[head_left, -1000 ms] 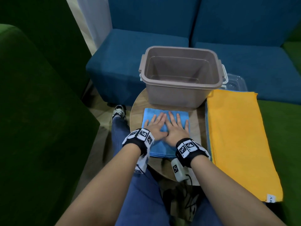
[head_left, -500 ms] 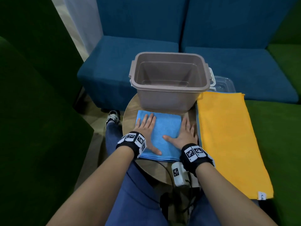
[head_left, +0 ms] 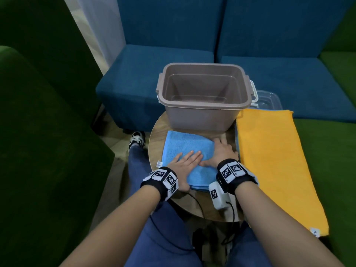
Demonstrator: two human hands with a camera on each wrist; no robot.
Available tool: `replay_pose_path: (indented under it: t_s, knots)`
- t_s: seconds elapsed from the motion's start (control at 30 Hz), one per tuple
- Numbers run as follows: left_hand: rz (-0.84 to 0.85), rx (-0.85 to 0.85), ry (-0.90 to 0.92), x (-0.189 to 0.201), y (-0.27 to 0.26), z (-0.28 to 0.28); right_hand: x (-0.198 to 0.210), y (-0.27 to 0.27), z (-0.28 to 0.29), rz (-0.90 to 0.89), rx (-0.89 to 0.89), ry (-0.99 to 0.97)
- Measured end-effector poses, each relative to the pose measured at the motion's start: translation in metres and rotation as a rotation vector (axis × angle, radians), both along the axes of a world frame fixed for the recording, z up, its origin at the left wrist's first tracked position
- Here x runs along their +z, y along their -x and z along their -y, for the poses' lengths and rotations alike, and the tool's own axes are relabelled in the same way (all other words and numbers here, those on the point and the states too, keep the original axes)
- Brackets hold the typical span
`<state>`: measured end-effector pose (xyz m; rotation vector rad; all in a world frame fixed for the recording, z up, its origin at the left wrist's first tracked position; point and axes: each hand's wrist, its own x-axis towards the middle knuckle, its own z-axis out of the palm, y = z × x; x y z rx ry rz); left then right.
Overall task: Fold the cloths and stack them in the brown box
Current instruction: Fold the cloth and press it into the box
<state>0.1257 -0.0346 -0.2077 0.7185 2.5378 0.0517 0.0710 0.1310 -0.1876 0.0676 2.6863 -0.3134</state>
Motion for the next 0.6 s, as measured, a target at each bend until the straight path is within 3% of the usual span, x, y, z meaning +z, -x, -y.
replay_pose_path:
  t_s: [0.13,0.27,0.4,0.6]
  knots:
    - [-0.046,-0.116,0.147,0.01,0.004,0.015,0.003,-0.007,-0.001,0.017,-0.026,-0.033]
    - [-0.124,-0.118,0.24,0.023,-0.005,0.0,0.0,0.002,0.002,-0.039,-0.065,0.319]
    - [-0.19,0.08,0.017,0.02,-0.024,-0.039,0.006,0.002,0.009,-0.124,-0.176,0.611]
    - [-0.139,0.167,-0.082,0.025,-0.029,-0.056,0.014,-0.005,0.001,-0.226,-0.048,0.559]
